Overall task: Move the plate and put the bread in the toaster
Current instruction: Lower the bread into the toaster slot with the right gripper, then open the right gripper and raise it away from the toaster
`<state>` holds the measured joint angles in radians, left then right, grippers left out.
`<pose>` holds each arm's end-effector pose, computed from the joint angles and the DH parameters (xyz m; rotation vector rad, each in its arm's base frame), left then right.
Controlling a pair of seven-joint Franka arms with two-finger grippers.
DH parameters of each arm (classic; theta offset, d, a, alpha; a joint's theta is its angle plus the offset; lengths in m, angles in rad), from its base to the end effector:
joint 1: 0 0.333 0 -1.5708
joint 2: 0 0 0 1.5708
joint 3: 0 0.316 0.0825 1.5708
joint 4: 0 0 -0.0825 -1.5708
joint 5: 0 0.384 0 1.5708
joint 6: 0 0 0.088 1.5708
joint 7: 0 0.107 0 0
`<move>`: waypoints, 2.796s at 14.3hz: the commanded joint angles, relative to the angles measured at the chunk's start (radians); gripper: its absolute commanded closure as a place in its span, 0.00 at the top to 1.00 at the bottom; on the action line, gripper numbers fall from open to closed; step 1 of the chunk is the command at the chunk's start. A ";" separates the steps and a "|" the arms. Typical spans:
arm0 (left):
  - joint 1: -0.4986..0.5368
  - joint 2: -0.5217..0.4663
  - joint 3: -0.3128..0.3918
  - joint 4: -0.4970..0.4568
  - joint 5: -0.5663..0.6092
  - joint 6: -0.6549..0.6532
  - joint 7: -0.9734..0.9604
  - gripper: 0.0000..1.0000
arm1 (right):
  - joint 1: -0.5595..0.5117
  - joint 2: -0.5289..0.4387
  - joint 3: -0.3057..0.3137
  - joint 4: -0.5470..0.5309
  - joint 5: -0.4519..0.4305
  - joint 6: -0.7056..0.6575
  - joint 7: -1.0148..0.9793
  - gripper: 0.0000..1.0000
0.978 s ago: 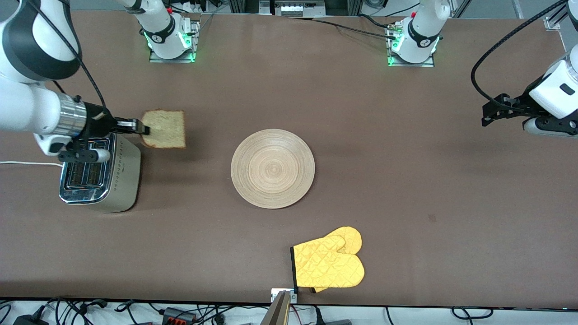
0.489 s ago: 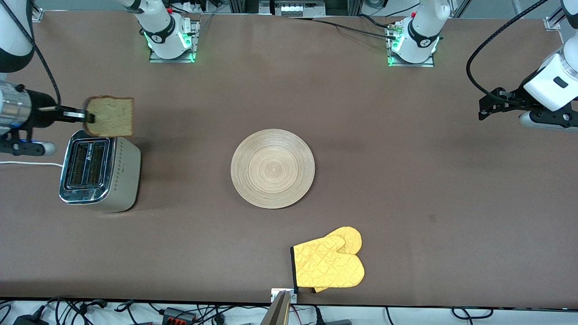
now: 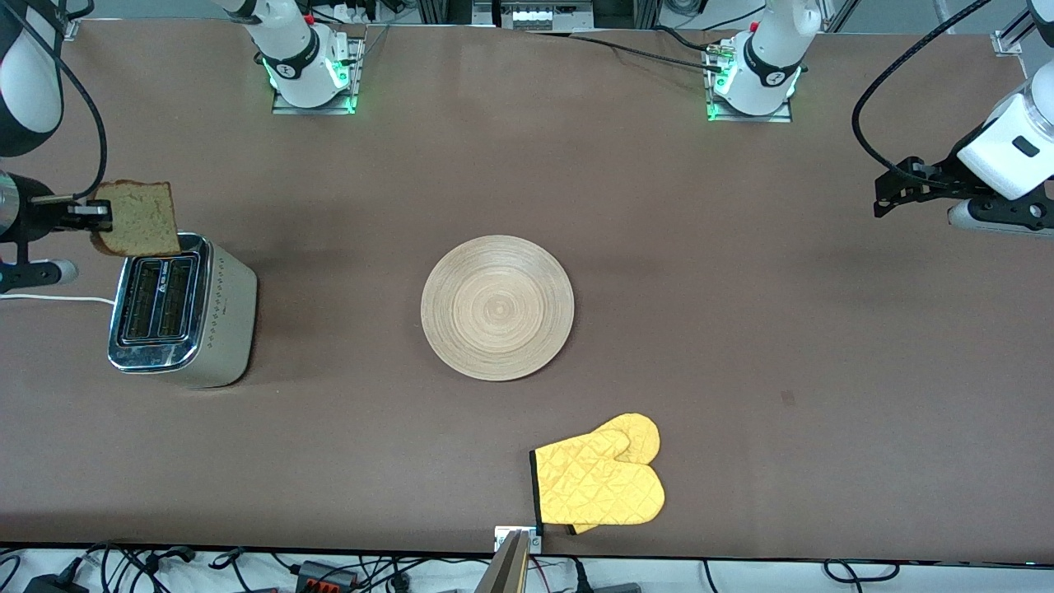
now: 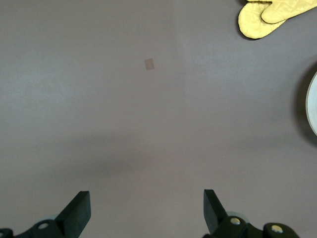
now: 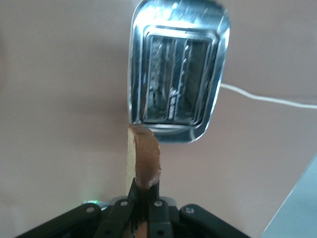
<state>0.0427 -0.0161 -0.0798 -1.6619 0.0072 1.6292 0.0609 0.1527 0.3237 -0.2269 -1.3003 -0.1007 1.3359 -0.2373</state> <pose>0.5524 -0.0201 0.5953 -3.1294 0.1542 0.0262 0.6179 -0.0361 0.5465 2.9707 0.2303 -0.4545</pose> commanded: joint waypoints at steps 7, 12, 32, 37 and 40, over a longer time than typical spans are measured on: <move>0.005 0.011 -0.008 0.030 -0.006 -0.029 0.008 1.00 | -0.013 0.178 0.004 0.147 -0.060 0.135 -0.123 0.00; 0.008 0.011 -0.006 0.030 -0.004 -0.031 0.007 1.00 | -0.021 0.224 0.006 0.145 -0.051 0.177 -0.105 0.00; -0.001 0.011 -0.008 0.031 0.016 -0.032 0.007 1.00 | -0.028 0.152 0.003 0.125 0.151 0.082 0.003 1.00; -0.001 0.011 -0.011 0.031 0.017 -0.046 0.005 1.00 | -0.001 0.115 0.012 0.180 0.183 0.114 0.018 1.00; -0.001 0.011 -0.011 0.033 0.017 -0.054 0.005 1.00 | 0.004 0.056 0.012 0.182 0.187 0.068 0.010 1.00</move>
<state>0.0409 -0.0150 -0.0839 -1.6591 0.0083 1.6025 0.0607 0.1591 0.4243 -0.2187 -1.1282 0.0704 1.4397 -0.2355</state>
